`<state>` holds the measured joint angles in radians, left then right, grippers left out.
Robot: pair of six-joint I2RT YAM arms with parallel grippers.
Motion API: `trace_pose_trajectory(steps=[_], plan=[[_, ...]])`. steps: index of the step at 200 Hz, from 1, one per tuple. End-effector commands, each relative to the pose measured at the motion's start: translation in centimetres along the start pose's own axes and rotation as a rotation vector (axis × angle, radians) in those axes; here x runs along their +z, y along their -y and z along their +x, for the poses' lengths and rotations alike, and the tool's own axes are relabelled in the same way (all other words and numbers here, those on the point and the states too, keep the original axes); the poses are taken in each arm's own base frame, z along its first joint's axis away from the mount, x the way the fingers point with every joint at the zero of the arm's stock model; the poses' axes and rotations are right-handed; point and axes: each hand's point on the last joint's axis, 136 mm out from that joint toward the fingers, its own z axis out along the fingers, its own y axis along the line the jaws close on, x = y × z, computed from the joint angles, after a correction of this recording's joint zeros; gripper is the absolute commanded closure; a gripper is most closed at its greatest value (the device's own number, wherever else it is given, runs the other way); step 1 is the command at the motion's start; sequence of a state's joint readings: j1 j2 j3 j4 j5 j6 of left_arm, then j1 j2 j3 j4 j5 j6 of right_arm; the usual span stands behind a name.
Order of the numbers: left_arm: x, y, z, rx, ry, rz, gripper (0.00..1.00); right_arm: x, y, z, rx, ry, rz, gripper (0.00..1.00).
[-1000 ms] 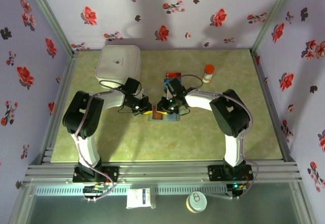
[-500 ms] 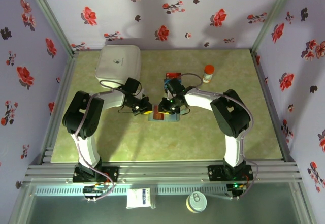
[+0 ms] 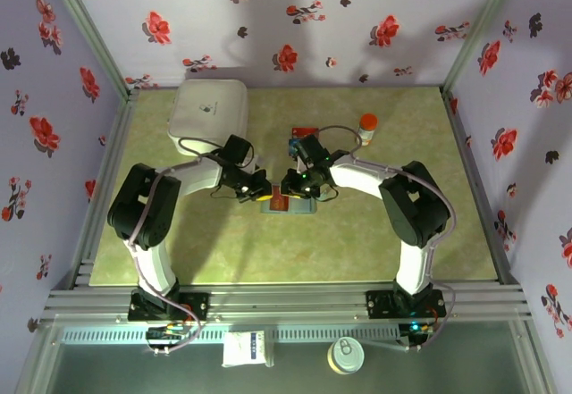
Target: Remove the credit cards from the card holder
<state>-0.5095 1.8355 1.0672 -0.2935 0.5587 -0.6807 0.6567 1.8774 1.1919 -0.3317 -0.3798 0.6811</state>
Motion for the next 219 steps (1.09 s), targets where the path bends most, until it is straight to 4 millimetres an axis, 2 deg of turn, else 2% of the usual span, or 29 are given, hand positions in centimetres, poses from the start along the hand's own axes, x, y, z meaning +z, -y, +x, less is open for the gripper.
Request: trace_pose_trajectory(steps=[1,87,150,219], plan=[[0.7,-0.7,0.1,0.000,-0.023,-0.032,1.00,-0.1,0.4,0.5,0.008,-0.006,0.015,0.71],[0.9,-2.2,0.4,0.002,-0.027,-0.097,1.00,1.2,0.5,0.9,0.021,-0.046,-0.005,0.71],[0.3,-1.3,-0.1,0.012,-0.003,-0.080,1.00,2.4,1.4,1.4,0.038,-0.072,0.009,0.71],[1.0,-2.9,0.7,-0.007,-0.032,-0.123,1.00,2.7,1.2,1.3,0.048,-0.074,-0.014,0.71]])
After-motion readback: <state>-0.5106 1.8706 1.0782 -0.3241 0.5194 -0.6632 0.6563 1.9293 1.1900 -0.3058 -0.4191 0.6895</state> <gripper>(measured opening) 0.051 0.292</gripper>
